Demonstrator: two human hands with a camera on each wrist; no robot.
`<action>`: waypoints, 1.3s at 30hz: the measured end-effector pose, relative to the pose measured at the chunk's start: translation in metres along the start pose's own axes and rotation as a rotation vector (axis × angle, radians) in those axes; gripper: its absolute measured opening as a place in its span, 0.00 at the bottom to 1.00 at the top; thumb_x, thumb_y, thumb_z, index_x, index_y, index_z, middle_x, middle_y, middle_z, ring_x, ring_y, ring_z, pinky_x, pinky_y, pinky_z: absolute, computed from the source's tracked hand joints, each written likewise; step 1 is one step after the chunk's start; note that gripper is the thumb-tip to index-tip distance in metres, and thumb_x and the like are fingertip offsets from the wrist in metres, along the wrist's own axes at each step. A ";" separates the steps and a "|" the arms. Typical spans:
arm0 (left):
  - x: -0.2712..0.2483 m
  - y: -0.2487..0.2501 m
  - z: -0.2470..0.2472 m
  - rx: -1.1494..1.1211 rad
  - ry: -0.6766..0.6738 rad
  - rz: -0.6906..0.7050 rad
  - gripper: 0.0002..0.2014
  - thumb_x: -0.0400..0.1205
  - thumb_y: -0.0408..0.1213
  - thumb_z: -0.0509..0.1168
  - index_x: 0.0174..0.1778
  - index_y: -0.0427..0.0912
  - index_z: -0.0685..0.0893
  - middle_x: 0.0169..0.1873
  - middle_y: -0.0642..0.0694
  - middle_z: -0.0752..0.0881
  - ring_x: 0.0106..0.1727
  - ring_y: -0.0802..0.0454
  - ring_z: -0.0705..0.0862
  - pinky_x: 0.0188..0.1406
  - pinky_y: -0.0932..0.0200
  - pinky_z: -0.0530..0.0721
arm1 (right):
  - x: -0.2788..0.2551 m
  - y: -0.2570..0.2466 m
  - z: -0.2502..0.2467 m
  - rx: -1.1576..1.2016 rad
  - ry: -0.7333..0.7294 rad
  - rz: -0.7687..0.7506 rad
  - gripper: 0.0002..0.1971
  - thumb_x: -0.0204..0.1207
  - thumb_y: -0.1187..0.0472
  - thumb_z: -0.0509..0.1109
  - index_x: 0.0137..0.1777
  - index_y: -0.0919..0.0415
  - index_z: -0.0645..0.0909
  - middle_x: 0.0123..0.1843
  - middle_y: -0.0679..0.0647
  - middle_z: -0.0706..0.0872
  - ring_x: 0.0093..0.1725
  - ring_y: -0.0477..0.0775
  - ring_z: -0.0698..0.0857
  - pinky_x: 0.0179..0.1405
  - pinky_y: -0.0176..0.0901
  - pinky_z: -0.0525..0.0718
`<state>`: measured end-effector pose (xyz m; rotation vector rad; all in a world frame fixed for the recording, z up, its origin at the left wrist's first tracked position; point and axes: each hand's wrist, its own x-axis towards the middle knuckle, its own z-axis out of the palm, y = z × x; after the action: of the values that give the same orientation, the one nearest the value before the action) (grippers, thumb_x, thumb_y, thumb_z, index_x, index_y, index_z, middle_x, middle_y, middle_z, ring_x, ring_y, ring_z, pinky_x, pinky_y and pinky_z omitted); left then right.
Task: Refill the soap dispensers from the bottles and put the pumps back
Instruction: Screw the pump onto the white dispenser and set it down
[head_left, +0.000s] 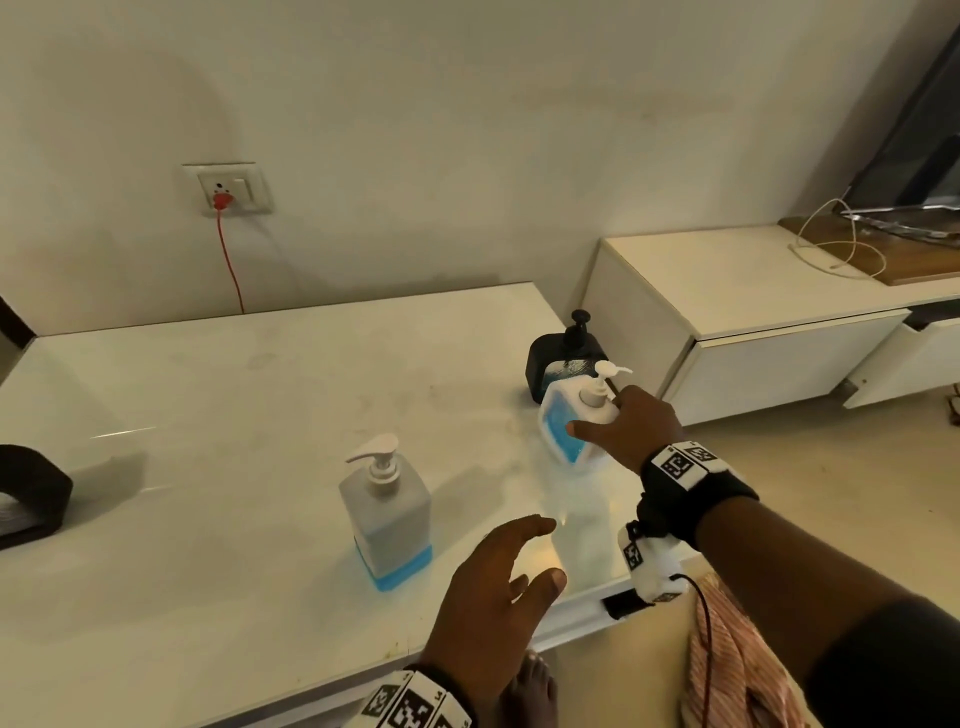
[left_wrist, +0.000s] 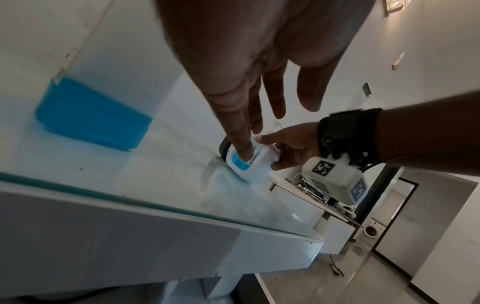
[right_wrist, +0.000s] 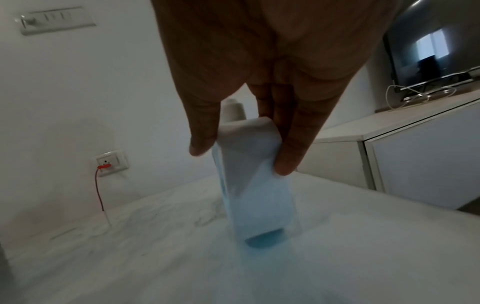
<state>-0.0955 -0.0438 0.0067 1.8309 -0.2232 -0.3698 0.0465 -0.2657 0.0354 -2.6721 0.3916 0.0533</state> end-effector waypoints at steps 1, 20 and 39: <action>0.000 0.001 0.000 0.000 0.002 -0.003 0.17 0.90 0.45 0.68 0.64 0.76 0.74 0.65 0.83 0.72 0.62 0.96 0.67 0.51 0.88 0.72 | -0.002 -0.002 0.001 0.027 -0.003 -0.015 0.36 0.72 0.38 0.79 0.71 0.60 0.74 0.58 0.54 0.84 0.52 0.54 0.82 0.52 0.44 0.81; 0.033 0.000 0.009 -0.013 0.071 0.007 0.20 0.89 0.42 0.69 0.66 0.73 0.74 0.69 0.69 0.79 0.71 0.74 0.76 0.50 0.88 0.73 | 0.036 0.008 -0.028 -0.195 -0.258 -0.237 0.32 0.80 0.61 0.76 0.82 0.61 0.68 0.76 0.62 0.77 0.64 0.62 0.80 0.62 0.44 0.75; 0.124 0.001 0.030 0.259 0.036 -0.094 0.39 0.91 0.44 0.65 0.94 0.51 0.49 0.89 0.49 0.67 0.88 0.48 0.70 0.84 0.55 0.69 | 0.043 0.021 -0.027 -0.257 -0.244 -0.370 0.34 0.79 0.52 0.77 0.82 0.57 0.69 0.71 0.56 0.83 0.55 0.49 0.78 0.60 0.37 0.73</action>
<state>0.0089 -0.1125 -0.0164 2.1062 -0.1668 -0.3872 0.0818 -0.3066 0.0468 -2.8963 -0.2016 0.3325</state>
